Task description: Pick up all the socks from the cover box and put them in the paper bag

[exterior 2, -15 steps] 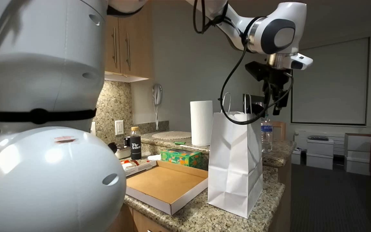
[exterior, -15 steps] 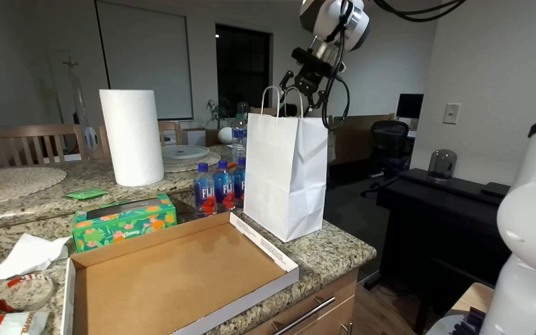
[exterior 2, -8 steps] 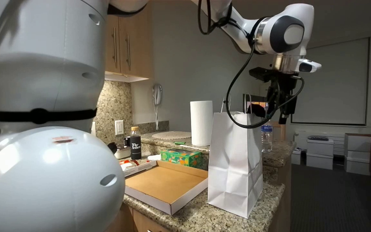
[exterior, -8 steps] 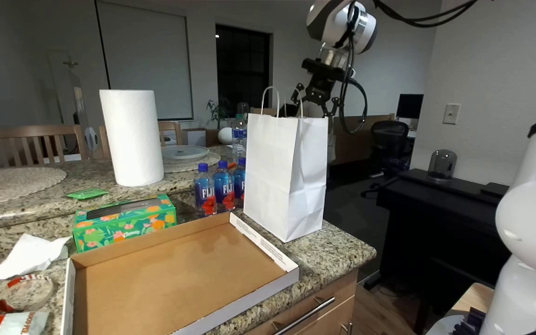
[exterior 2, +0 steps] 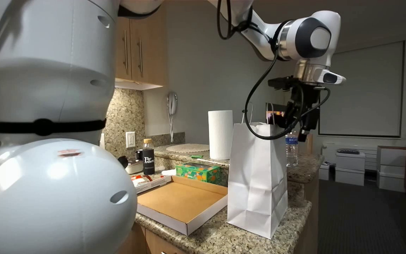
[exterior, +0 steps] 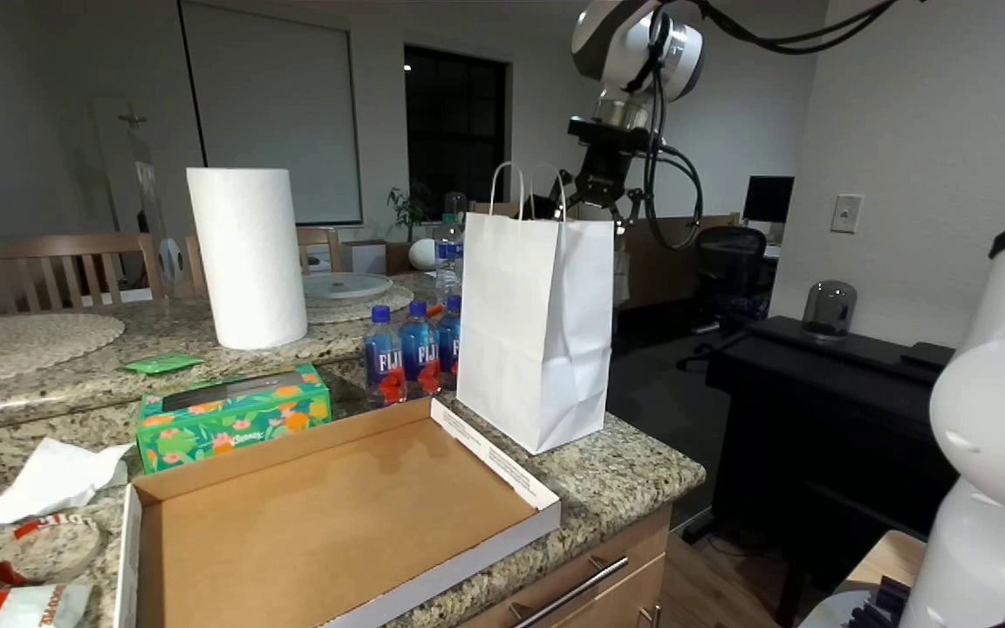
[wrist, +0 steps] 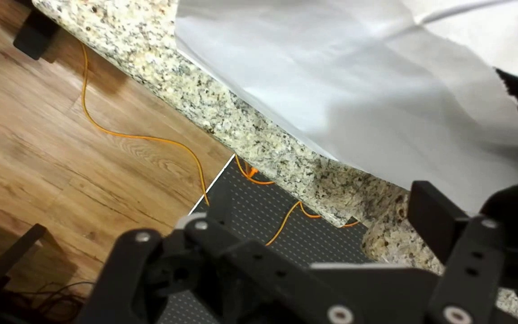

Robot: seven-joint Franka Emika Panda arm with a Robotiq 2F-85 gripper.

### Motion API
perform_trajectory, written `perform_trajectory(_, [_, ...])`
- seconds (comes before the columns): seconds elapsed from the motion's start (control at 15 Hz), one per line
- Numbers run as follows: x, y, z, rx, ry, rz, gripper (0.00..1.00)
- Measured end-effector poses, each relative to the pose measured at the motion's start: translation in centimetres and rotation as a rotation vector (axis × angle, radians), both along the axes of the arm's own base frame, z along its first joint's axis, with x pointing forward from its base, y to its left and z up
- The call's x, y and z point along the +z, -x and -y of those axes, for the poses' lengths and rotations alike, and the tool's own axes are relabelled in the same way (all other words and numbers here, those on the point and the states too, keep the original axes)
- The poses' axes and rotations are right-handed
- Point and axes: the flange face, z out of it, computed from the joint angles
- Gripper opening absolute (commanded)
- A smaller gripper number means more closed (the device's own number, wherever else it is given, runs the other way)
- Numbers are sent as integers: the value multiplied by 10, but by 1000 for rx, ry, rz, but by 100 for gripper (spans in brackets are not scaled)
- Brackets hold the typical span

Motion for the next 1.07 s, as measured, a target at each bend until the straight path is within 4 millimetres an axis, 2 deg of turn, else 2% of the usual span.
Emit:
perform_trajectory(0.2, [8, -4, -2, 0, 5, 30, 100])
perform_trajectory(0.6, [37, -19, -3, -30, 9, 197, 100])
perform_trajectory(1.07, [39, -29, -31, 59, -41, 245, 100])
